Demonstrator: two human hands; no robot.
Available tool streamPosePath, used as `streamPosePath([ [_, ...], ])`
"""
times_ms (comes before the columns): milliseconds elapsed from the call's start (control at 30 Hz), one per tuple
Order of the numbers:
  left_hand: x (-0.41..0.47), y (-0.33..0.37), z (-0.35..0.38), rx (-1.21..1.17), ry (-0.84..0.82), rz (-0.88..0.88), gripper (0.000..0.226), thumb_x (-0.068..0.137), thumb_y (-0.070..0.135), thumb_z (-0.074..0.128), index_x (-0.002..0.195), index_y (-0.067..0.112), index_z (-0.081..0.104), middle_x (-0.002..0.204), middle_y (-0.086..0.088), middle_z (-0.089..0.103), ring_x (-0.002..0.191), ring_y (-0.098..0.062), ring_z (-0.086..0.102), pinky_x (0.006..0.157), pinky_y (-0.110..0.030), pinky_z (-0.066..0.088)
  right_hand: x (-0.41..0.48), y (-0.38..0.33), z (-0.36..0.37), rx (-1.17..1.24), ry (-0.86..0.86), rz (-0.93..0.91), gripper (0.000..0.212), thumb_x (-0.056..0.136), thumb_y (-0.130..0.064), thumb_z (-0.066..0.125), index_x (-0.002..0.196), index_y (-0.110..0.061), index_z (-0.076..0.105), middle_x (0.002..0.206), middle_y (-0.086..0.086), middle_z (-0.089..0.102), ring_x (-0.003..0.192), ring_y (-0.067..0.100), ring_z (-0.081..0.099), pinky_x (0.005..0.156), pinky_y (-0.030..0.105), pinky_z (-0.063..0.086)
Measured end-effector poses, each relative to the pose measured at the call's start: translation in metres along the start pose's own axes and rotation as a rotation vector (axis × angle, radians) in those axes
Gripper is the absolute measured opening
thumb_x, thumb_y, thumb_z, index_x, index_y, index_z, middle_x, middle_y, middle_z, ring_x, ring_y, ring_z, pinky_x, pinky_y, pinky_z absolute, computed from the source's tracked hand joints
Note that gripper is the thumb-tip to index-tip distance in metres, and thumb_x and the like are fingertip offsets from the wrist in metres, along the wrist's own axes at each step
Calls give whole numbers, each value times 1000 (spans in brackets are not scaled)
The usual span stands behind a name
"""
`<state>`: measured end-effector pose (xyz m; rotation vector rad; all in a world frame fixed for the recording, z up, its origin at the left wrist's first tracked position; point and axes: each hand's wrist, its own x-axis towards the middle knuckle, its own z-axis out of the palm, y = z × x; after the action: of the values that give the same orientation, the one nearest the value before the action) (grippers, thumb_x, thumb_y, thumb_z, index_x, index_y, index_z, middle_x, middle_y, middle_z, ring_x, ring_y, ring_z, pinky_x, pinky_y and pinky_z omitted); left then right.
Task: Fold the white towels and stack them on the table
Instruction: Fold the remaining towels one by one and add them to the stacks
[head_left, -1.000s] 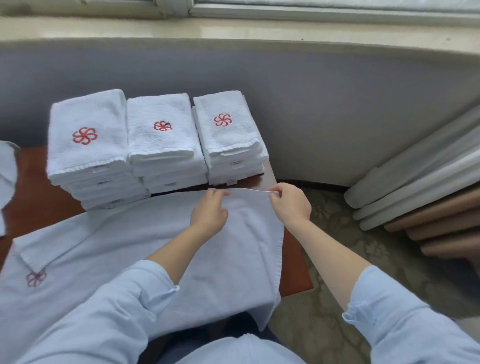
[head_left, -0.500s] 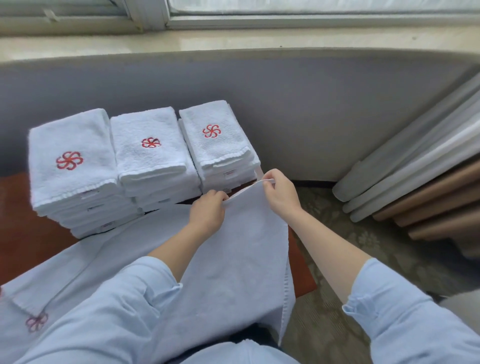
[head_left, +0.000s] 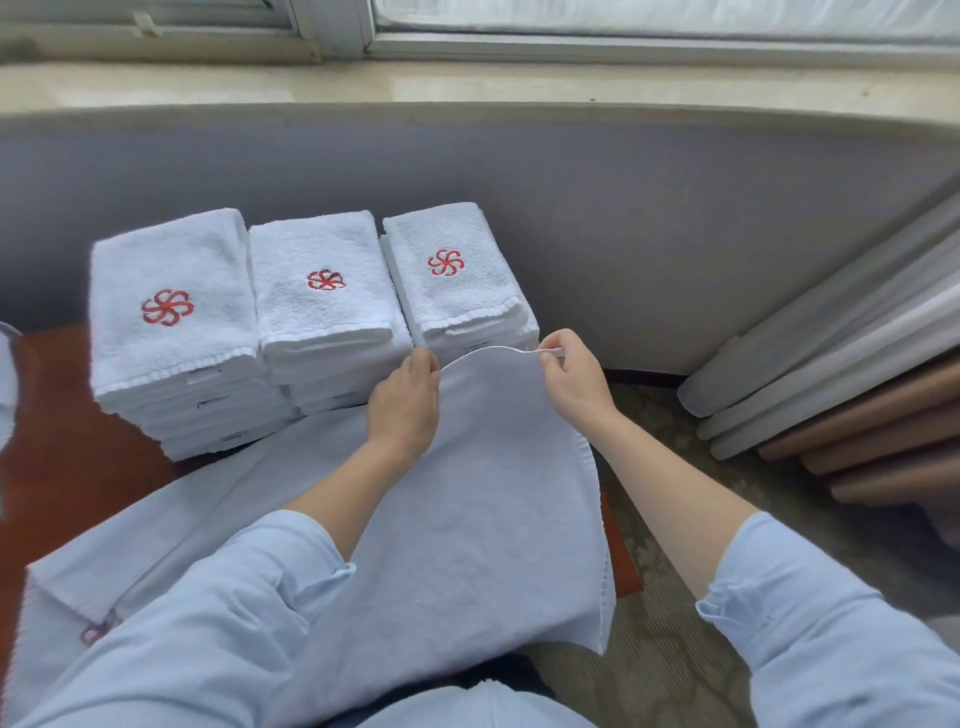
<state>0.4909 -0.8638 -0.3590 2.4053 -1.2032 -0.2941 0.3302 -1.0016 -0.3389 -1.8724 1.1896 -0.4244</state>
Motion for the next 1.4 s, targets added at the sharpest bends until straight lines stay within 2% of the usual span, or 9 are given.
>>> streamPosePath([
  [400,-60,0,16,-59,-102,116,15,101,33,46,110,28,56,106,11,60,97,-17,59,75,-34,42,-44,32,-22,-181,-5,-12,13,95,-23,47,83,-26,50,81,-7,58,75,12,57,58,28,45],
  [567,-92,-4,33,-30,-132,114,20,101,38,48,115,29,58,107,11,61,99,-16,59,74,-32,40,-66,50,-24,-254,-54,45,12,89,-29,47,79,-25,53,74,-7,60,71,15,58,62,34,48],
  [667,-107,-4,42,-9,-206,95,18,101,38,49,113,29,58,106,12,60,98,-15,58,73,-29,34,-77,62,-23,-351,-120,87,16,86,-29,47,74,-20,50,68,-8,56,65,16,54,60,33,43],
  [800,-116,-3,51,35,-402,89,20,99,41,50,114,32,61,101,12,57,97,-13,58,77,-28,42,-94,76,-21,-535,-282,133,26,86,-29,46,62,-18,46,66,-3,46,66,15,44,59,32,36],
  [900,-121,-3,57,109,-494,142,27,98,34,50,122,32,62,111,7,55,107,-15,55,84,-29,43,-109,78,-16,-654,-249,41,24,90,-30,49,99,-27,71,98,2,56,86,20,54,71,31,46],
  [1033,-122,-3,62,137,-548,189,44,89,20,56,131,34,57,116,5,50,111,-16,50,84,-30,45,-127,78,4,-585,-452,-89,38,95,-20,48,131,-24,59,133,1,53,124,22,44,95,38,44],
  [1100,-123,-4,64,158,-545,214,49,88,17,57,134,34,54,116,6,48,111,-15,48,82,-30,45,-134,77,15,-622,-566,-76,41,94,-20,49,135,-19,52,136,4,42,128,26,36,96,40,43],
  [1267,-126,-6,72,169,-490,245,57,88,11,55,142,31,48,126,5,46,118,-16,44,83,-31,46,-133,77,23,-709,-613,-47,46,92,-23,52,135,-15,40,139,7,28,129,28,25,87,38,43],
  [1400,-120,-1,79,146,-521,297,66,91,7,52,152,24,34,154,-1,28,143,-20,25,107,-31,37,-114,79,14,-753,-597,-23,53,93,-23,51,142,-16,33,146,6,22,134,29,22,95,41,44],
])
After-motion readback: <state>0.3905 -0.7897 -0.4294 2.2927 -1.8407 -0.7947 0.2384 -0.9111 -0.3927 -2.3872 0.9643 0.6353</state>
